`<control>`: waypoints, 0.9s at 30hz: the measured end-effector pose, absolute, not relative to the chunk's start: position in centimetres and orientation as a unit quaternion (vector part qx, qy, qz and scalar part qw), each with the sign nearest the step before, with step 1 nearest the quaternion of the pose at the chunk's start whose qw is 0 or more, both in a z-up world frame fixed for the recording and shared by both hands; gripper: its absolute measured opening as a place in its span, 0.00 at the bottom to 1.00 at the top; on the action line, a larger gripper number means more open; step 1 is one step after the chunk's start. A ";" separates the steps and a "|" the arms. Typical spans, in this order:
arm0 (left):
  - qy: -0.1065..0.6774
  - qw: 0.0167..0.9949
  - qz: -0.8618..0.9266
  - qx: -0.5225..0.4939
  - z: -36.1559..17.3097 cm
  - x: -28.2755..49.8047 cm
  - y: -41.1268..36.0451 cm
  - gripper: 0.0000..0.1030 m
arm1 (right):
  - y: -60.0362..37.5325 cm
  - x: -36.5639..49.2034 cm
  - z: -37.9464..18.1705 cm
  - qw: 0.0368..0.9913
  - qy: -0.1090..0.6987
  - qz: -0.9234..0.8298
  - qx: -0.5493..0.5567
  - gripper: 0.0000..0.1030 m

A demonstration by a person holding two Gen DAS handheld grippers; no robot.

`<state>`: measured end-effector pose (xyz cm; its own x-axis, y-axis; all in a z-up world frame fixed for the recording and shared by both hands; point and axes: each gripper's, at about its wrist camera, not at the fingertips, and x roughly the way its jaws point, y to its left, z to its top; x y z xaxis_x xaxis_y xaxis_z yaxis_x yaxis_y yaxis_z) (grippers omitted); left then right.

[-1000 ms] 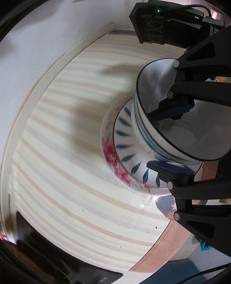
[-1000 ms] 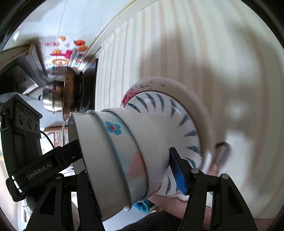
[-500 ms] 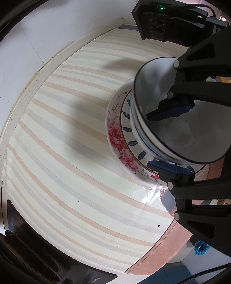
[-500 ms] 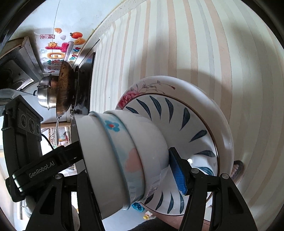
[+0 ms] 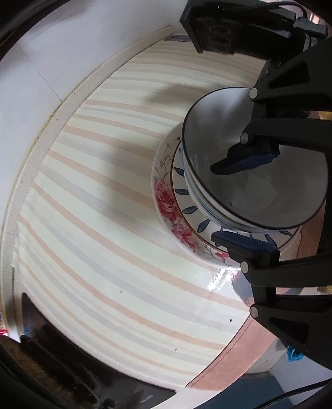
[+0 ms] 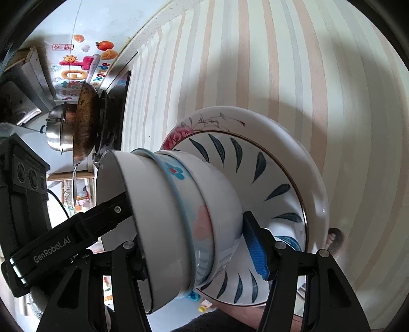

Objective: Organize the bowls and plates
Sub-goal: 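Open both grippers and pull them back from the bowls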

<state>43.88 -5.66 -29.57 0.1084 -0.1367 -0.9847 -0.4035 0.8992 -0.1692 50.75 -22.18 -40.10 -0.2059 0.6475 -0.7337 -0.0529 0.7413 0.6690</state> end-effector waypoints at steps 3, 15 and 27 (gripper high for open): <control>0.651 0.729 0.100 -0.184 -28.3 43.2 -5.8 0.42 | -22.4 50.6 -38.4 0.618 0.705 0.295 0.184 0.61; 0.588 0.802 0.086 -0.064 -22.2 37.7 -7.0 0.83 | -24.2 45.9 -28.6 0.763 0.609 0.212 0.050 0.89; 0.513 0.856 0.057 -0.030 -14.9 28.9 -4.6 0.89 | -24.6 34.7 -18.5 0.851 0.508 0.114 0.072 0.94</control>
